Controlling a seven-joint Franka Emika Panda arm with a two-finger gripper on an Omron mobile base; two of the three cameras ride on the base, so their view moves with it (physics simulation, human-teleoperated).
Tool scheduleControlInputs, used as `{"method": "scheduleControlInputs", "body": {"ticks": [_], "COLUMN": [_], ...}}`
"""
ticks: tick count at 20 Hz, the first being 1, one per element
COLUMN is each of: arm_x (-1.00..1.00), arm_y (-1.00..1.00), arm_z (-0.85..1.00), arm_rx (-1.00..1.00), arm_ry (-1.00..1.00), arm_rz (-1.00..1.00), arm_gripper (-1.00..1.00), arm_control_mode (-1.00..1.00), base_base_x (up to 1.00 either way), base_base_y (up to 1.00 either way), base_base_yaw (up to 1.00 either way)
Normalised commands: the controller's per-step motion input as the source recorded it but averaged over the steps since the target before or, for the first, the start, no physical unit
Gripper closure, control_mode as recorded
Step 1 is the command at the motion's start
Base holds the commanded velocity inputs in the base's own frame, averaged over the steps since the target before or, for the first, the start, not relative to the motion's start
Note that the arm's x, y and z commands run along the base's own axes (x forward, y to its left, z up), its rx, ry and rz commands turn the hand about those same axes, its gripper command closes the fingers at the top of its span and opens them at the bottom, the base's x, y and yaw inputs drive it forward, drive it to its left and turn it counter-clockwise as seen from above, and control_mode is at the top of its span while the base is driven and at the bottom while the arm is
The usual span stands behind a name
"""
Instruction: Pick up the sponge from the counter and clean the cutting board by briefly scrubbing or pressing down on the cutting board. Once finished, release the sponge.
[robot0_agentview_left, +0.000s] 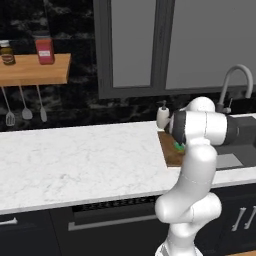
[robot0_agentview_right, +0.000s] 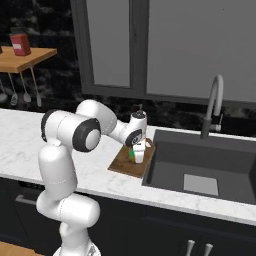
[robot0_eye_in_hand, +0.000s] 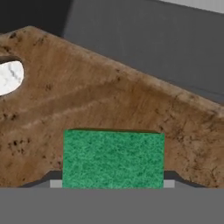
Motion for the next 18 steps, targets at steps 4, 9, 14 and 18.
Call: {"method": "scheduleControlInputs", "body": {"ticks": [4,9,14,18], "arm_x": [-0.06,-0.66,-0.81,0.39], "arm_y": [-0.97,-0.52,-0.72,0.38], "arm_z": [-0.52,-0.07,0.0,-0.37], "arm_rx": [0.0,0.0,0.0,-0.12], "arm_ry": [-0.01,-0.05,-0.06,0.0], "arm_rz": [-0.16,-0.16,-0.2,-0.13], "arm_gripper": [1.0,1.0,1.0,1.0], "arm_control_mode": [-1.0,-1.0,-1.0,-1.0], "base_base_x": [0.0,0.0,0.0,0.0], "base_base_y": [0.0,0.0,0.0,0.0], "base_base_yaw": [0.0,0.0,0.0,0.0]}}
